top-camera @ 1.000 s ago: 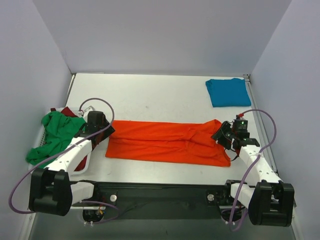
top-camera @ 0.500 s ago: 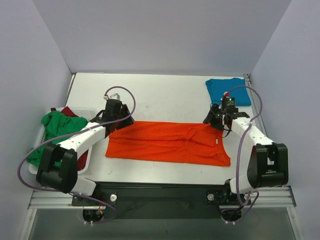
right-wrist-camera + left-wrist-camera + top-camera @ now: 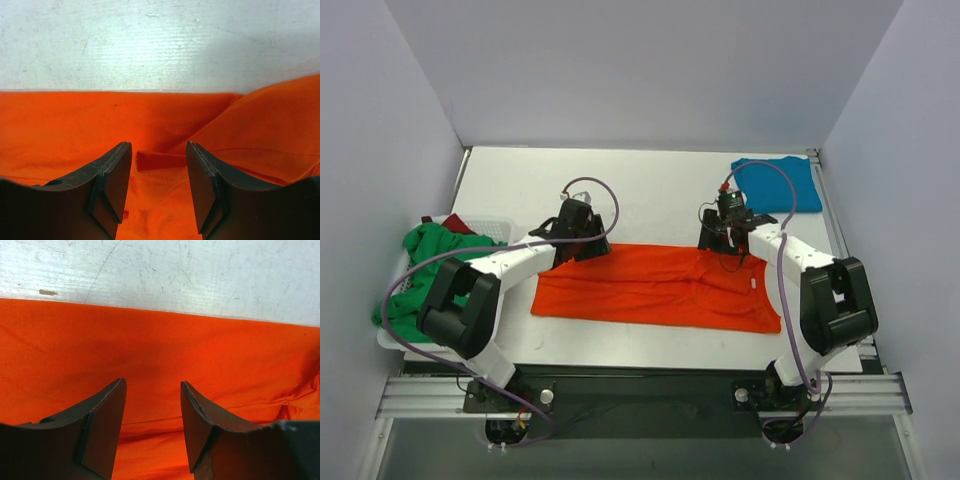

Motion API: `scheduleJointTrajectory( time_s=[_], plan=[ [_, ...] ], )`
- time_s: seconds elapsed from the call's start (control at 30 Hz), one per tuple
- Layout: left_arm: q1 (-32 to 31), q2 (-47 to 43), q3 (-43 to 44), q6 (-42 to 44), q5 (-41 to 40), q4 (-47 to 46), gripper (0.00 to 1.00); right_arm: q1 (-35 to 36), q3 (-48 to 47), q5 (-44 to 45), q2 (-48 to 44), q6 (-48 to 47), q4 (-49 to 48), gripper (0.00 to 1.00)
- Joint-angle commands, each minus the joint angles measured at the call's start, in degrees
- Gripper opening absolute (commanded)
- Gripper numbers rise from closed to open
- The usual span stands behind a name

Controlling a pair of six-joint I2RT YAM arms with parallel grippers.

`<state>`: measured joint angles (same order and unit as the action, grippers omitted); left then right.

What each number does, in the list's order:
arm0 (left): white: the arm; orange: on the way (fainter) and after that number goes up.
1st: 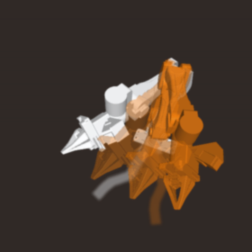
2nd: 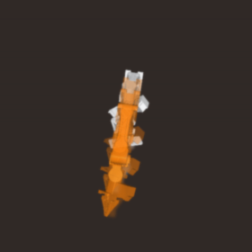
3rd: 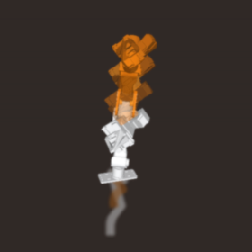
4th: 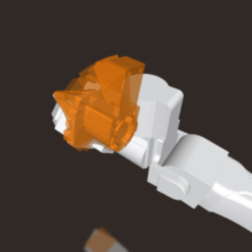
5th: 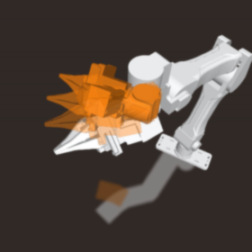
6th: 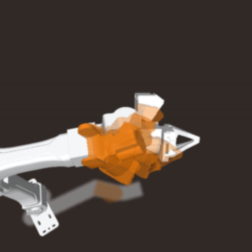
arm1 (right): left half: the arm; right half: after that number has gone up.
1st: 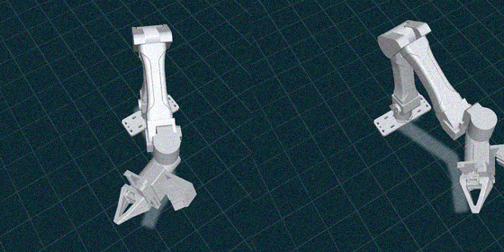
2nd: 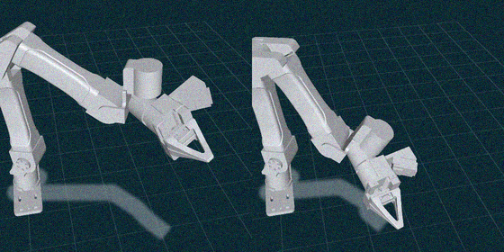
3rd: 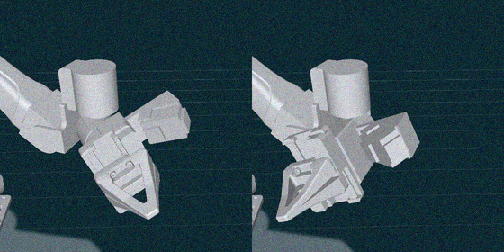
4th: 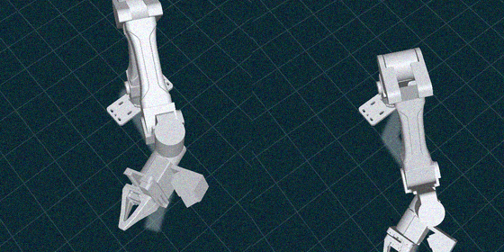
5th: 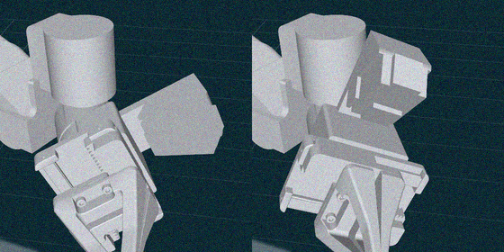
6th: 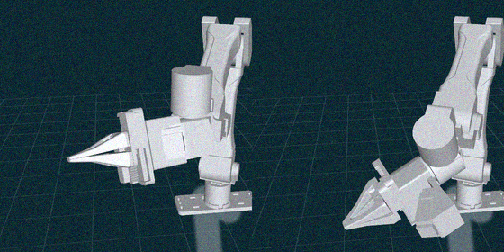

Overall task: Fold and stack the t-shirts
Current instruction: Fold the other side of the tshirt into a rectangle

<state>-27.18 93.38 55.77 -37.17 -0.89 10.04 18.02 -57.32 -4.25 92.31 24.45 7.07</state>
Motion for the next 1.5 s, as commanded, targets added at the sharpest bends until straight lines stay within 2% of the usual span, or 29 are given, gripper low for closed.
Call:
scheduleJointTrajectory(
  time_s=[0.0,0.1,0.17,0.4,0.6,0.8,1.1,1.17,1.2,1.27,1.33,1.47],
  plan=[
    [-0.2,0.2,2.6,0.8,0.5,-1.6,0.57,1.4,-1.7,3.7,1.3,-2.0,0.9,0.48],
    [-0.3,0.6,2.6,0.7,0.8,-1.8,0.57,2.7,-1.6,4.1,2.4,-2.3,1.2,0.47],
    [-0.4,0.8,2.7,0.7,0.8,-1.7,0.57,3.5,-1.2,4.1,2.4,-2.1,1.2,0.43],
    [-0.4,1.3,2.3,0.7,0.9,-1.8,0.57,5.4,1.9,6.6,-1.3,0.0,1.4,0.11],
    [-0.4,1.5,2.6,0.8,0.9,-1.7,0.56,6.7,6.0,7.1,-6.5,3.9,1.8,0.03],
    [-0.6,1.6,2.7,1.2,0.9,-1.5,0.56,9.1,10.6,8.6,-12.2,8.4,1.9,0.01],
    [-0.6,1.9,2.9,2.2,3.0,-1.2,0.55,18.8,16.8,14.5,-16.9,15.1,-1.6,0.0],
    [-0.7,1.6,2.7,2.9,4.2,-1.6,0.56,20.1,17.1,17.3,-17.4,15.0,-1.7,0.04],
    [-0.9,1.4,2.4,3.4,6.6,-3.5,0.56,19.9,16.8,17.6,-17.8,14.8,-1.4,0.09],
    [-2.1,0.7,2.2,4.3,9.0,-5.7,0.58,19.0,14.6,19.6,-18.3,12.9,1.2,0.1],
    [-3.4,0.5,2.4,4.5,10.8,-8.6,0.63,14.6,13.2,20.2,-19.6,11.6,3.7,0.13],
    [-7.7,2.3,5.6,4.8,11.3,-11.8,0.64,3.8,15.1,15.4,-26.2,9.6,6.3,0.19]
  ],
)
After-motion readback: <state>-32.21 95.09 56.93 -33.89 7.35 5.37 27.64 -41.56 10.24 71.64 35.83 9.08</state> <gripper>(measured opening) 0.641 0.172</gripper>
